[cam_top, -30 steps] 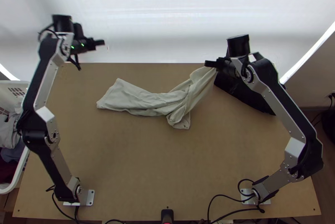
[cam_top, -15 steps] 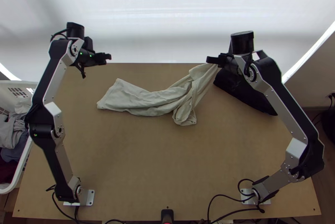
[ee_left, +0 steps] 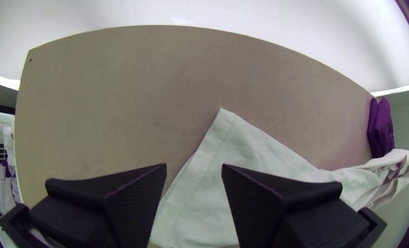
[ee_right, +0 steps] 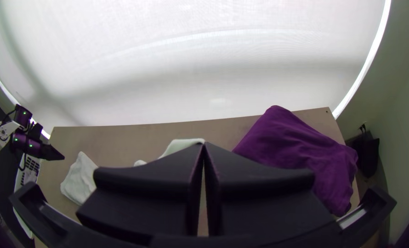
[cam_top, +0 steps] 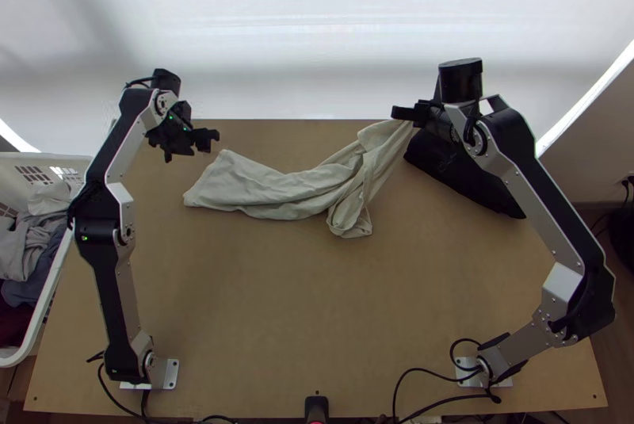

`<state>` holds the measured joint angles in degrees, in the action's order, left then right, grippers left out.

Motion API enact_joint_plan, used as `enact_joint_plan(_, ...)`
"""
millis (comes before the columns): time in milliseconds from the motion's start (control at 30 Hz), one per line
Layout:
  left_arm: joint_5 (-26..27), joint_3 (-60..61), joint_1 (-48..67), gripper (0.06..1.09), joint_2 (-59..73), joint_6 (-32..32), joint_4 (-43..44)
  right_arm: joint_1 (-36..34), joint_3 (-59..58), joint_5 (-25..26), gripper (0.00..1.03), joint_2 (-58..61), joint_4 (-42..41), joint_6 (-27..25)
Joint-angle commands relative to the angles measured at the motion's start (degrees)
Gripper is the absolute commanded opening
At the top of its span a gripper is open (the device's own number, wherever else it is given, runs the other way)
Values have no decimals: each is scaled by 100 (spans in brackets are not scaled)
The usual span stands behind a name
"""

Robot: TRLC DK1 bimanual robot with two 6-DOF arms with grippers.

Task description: Fold the t-shirt

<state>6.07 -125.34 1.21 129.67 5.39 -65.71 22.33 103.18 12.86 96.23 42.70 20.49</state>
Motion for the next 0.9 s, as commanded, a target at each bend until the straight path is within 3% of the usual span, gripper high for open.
enact_joint_plan(0, -53, 106, -25, 68, 243, -126, -144, 0, -8, 50, 3, -236, -51, -63)
enact_joint_plan(400, -26, 141, 178, 67, 692, -231, -302, -27, -17, 50, 3, -227, -51, -80)
enact_joint_plan(467, 35, 220, 213, 51, 700, -249, -284, -27, -43, 50, 3, -218, -60, -72)
enact_joint_plan(567, 325, 229, 221, 12, 709, -258, -196, -35, -43, 50, 3, -227, -60, -72)
enact_joint_plan(867, 351, -456, 63, 9, 111, 59, 94, -123, 80, 58, 3, -262, -69, -80)
